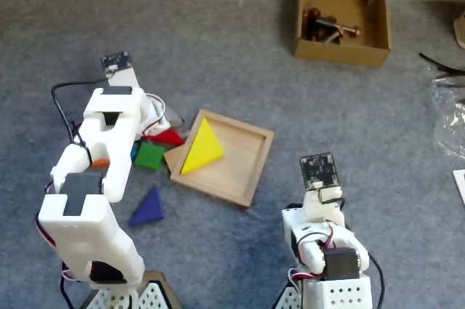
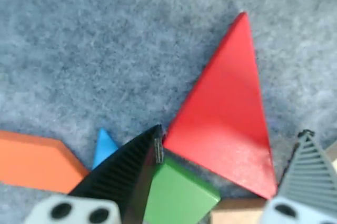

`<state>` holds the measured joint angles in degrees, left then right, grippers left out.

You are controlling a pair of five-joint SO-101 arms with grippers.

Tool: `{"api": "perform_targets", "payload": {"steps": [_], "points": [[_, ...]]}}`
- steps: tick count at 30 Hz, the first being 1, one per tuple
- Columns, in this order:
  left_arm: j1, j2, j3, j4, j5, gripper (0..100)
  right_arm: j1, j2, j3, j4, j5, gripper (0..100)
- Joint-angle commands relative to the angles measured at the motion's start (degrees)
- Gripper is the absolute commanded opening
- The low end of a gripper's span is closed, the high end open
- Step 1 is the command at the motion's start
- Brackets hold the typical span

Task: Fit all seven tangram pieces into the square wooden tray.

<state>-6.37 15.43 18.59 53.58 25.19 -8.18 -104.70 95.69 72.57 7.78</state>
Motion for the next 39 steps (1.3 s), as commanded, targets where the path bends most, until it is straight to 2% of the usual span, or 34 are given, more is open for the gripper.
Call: {"api": "perform_targets", "payload": {"steps": [1,3,9,13,28,36,39], "points": [[1.71,-0.40,-3.21,0.00,-0.35,35,-0.57,-0.48,6.73,-1.01,-0.44,0.5],[1.71,-0.40,-3.12,0.00,-0.35,35,-0.57,-0.48,6.73,-1.01,-0.44,0.5],[1.54,-0.40,-3.38,-0.09,-0.88,21,-0.57,-0.48,6.73,-1.01,-0.44,0.5],[1.63,-0.40,-3.30,-0.09,-4.66,19,-0.57,-0.48,6.73,-1.01,-0.44,0.5],[1.63,-0.31,-3.03,-2.11,-4.92,1,-0.57,-0.48,6.73,-1.01,-0.44,0.5],[1.63,-0.31,-3.38,-2.11,-4.92,1,-0.57,-0.48,6.73,-1.01,-0.44,0.5],[1.63,-0.40,-3.38,-2.11,-4.92,8,-0.57,-0.48,6.73,-1.01,-0.44,0.5]]}}
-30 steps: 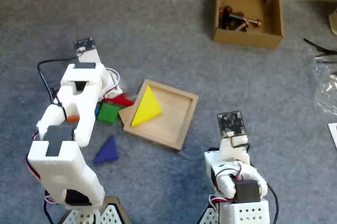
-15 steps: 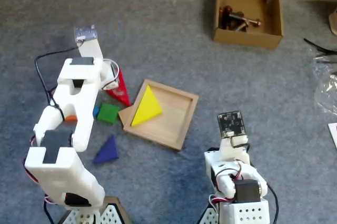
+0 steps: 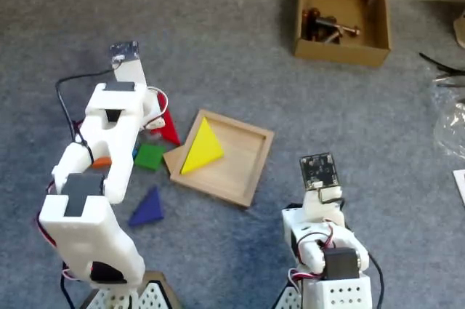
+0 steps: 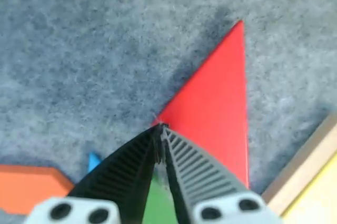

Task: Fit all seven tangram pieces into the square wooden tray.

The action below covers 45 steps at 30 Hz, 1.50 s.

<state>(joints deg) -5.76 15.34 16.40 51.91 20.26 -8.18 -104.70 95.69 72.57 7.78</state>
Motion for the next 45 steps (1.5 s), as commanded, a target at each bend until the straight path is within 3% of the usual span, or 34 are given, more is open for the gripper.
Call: {"api": "perform_targets", "payload": {"steps": [1,8,17,22,30,37,45], "points": [[1.01,-0.40,-1.19,-0.44,0.00,11,-0.57,-0.48,6.73,-1.01,-0.44,0.5],[1.80,-0.92,-1.27,-0.35,0.00,25,-0.57,-0.48,6.73,-1.01,-0.44,0.5],[3.21,-0.92,-5.49,2.37,-0.18,27,-0.57,-0.48,6.73,-1.01,-0.44,0.5],[4.79,-0.48,-12.00,9.85,-10.11,27,-0.57,-0.48,6.73,-1.01,-0.44,0.5],[7.69,-0.22,-14.46,10.55,-20.57,27,-0.57,-0.48,6.73,-1.01,-0.44,0.5],[7.69,-0.22,-13.85,5.10,-30.33,27,-0.57,-0.48,6.73,-1.01,-0.44,0.5],[10.95,6.11,-14.55,-5.10,-30.59,27,-0.57,-0.48,6.73,-1.01,-0.44,0.5]]}}
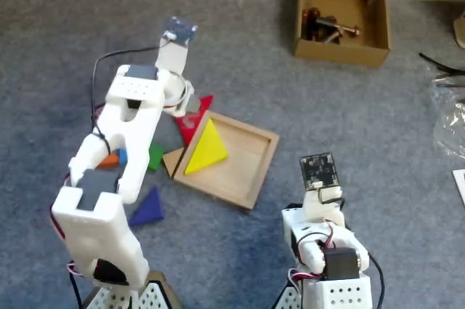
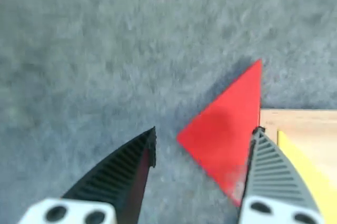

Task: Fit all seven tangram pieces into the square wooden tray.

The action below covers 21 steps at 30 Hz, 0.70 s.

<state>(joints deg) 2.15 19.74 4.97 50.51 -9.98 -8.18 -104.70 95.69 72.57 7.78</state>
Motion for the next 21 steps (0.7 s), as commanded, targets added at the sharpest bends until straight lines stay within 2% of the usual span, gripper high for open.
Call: {"api": "perform_targets", "payload": {"steps": [1,6,15,21], "points": [[3.74,3.12,-3.12,-5.10,-0.35,27,-0.57,-0.48,6.73,-1.01,-0.44,0.5],[4.62,7.34,-3.12,-10.73,-0.35,27,-0.57,-0.48,6.73,-1.01,-0.44,0.5],[3.82,7.69,-2.42,-10.46,-0.26,27,-0.57,-0.48,6.73,-1.01,-0.44,0.5],[-0.31,7.34,-3.03,-5.80,-0.26,27,-0.57,-0.48,6.73,-1.01,-0.44,0.5]]}}
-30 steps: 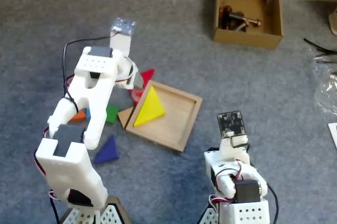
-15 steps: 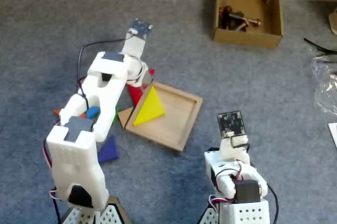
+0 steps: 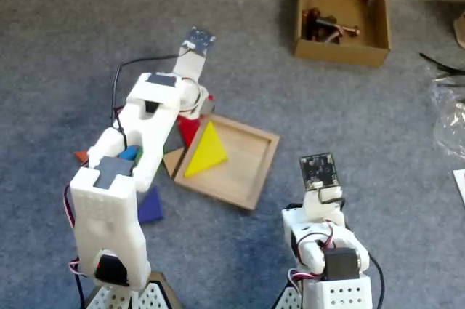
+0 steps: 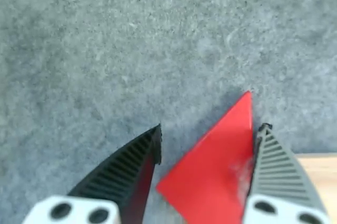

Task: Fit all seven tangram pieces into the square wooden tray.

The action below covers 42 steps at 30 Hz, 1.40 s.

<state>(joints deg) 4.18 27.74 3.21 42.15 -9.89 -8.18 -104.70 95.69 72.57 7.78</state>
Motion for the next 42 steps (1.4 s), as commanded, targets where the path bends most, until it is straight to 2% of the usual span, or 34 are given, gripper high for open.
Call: {"api": "perform_targets", "payload": {"steps": [1,11,20,23,29,37,42], "points": [[-3.12,-0.66,-1.27,3.08,-0.35,27,-0.57,-0.48,6.73,-1.01,-0.44,0.5],[-7.78,-0.75,-1.27,9.85,-0.35,27,-0.57,-0.48,6.73,-1.01,-0.44,0.5],[-8.04,-5.41,-0.57,14.59,0.26,27,-0.57,-0.48,6.73,-1.01,-0.44,0.5],[-8.57,-5.49,-0.57,15.03,2.73,27,-0.57,-0.48,6.73,-1.01,-0.44,0.5],[-12.00,-5.49,-0.57,15.03,2.99,31,-0.57,-0.48,6.73,-1.01,-0.44,0.5],[-12.09,-5.93,-1.10,15.03,8.53,31,-0.57,-0.48,6.73,-1.01,-0.44,0.5],[-12.00,-5.93,-1.19,15.74,9.49,31,-0.57,-0.48,6.73,-1.01,-0.44,0.5]]}}
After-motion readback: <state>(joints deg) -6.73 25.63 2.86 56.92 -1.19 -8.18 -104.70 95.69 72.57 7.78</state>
